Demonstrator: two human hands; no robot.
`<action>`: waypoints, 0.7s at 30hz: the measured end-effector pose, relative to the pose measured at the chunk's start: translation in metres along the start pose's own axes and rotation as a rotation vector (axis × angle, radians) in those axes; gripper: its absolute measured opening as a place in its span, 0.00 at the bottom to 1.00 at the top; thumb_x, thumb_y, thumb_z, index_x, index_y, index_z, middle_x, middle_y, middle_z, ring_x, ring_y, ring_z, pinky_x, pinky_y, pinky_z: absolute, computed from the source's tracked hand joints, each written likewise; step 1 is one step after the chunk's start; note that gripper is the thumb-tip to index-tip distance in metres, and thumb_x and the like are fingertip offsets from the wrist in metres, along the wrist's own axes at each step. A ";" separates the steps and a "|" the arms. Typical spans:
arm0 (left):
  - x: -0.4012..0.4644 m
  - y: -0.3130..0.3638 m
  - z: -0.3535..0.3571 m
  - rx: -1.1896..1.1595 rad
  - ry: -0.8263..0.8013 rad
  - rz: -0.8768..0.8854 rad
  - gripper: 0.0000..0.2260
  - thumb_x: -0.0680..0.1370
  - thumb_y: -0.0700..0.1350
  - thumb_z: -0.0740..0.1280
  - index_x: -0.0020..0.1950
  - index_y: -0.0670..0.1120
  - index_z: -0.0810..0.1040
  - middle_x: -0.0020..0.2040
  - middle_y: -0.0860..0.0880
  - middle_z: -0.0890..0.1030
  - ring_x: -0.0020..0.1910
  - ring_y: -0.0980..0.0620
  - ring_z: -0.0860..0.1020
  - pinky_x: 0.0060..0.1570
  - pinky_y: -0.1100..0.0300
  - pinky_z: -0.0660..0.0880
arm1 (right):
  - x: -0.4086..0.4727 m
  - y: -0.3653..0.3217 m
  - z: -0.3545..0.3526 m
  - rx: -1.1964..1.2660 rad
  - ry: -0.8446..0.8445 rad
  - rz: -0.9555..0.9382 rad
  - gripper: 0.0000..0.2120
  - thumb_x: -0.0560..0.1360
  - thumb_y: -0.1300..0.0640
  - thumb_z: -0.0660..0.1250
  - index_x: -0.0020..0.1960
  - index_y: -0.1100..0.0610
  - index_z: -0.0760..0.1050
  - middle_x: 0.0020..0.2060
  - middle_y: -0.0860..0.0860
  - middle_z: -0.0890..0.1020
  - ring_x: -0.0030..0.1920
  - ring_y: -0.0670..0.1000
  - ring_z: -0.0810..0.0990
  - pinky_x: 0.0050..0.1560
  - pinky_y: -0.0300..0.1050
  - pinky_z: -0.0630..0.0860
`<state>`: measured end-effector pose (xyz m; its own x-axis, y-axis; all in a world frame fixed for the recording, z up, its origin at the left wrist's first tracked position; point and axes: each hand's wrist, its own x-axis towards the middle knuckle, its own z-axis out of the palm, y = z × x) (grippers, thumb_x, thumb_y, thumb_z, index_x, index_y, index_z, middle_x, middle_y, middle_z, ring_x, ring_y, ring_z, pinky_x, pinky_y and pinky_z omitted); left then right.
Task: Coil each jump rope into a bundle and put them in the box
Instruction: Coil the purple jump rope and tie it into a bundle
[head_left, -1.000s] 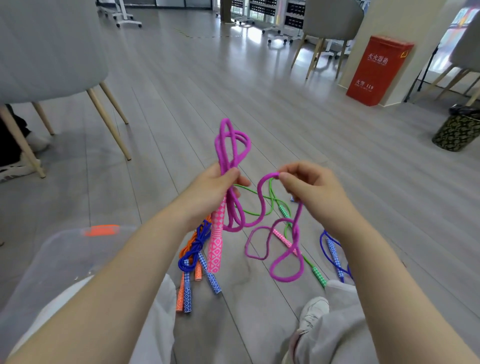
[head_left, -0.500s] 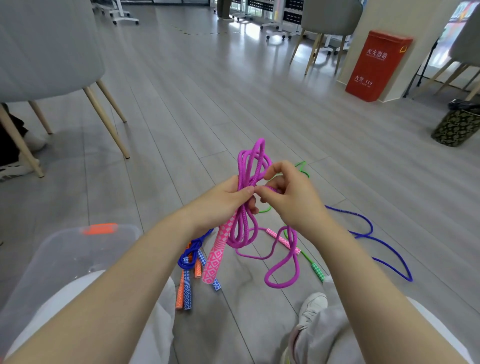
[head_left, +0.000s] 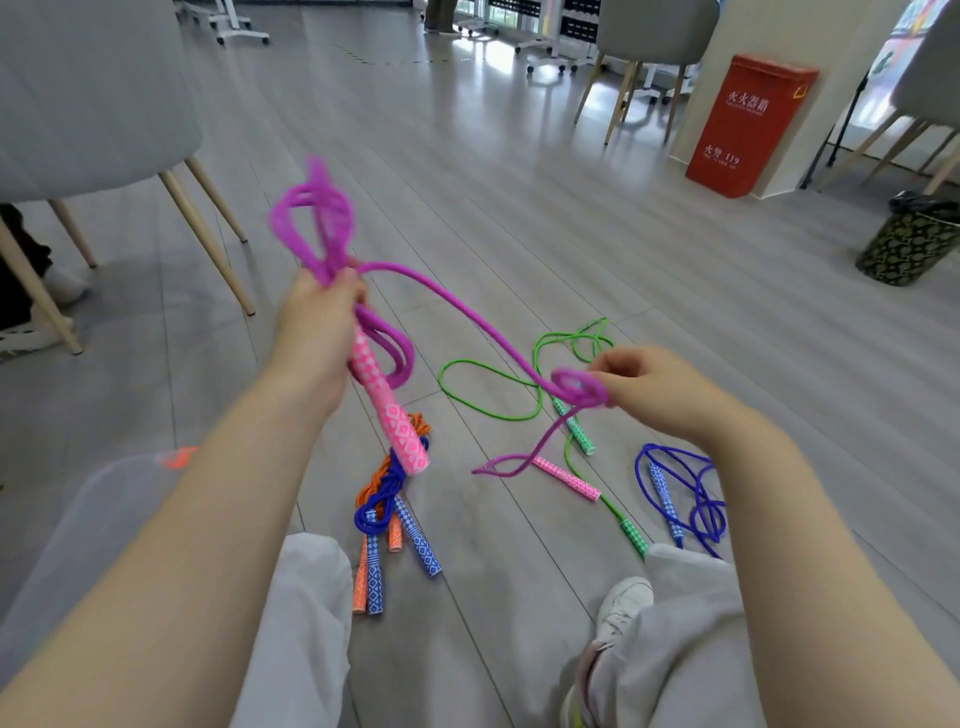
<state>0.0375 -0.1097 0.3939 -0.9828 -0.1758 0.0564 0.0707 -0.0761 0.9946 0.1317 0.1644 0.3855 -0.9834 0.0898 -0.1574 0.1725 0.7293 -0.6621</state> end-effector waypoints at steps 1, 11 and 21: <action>0.007 0.003 -0.009 -0.064 0.088 -0.023 0.10 0.79 0.36 0.58 0.45 0.49 0.73 0.35 0.51 0.72 0.29 0.57 0.70 0.31 0.64 0.69 | -0.001 0.005 -0.005 -0.028 0.013 0.034 0.10 0.76 0.51 0.66 0.41 0.55 0.80 0.35 0.50 0.78 0.39 0.49 0.75 0.44 0.46 0.73; -0.020 -0.007 0.019 -0.002 -0.173 -0.183 0.07 0.81 0.38 0.58 0.46 0.46 0.73 0.36 0.48 0.72 0.30 0.52 0.71 0.40 0.55 0.72 | -0.002 -0.023 0.005 0.515 0.016 0.102 0.22 0.80 0.41 0.58 0.36 0.56 0.75 0.26 0.47 0.67 0.28 0.48 0.64 0.37 0.45 0.72; -0.026 -0.019 0.027 0.020 -0.286 -0.257 0.06 0.81 0.40 0.59 0.47 0.45 0.74 0.38 0.48 0.73 0.32 0.52 0.73 0.48 0.49 0.75 | -0.008 -0.042 0.006 1.006 -0.143 0.034 0.34 0.74 0.31 0.54 0.38 0.60 0.80 0.27 0.49 0.61 0.27 0.49 0.60 0.34 0.45 0.71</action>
<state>0.0569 -0.0768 0.3762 -0.9762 0.1279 -0.1753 -0.1843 -0.0622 0.9809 0.1329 0.1285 0.4104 -0.9727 -0.0299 -0.2302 0.2317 -0.1869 -0.9547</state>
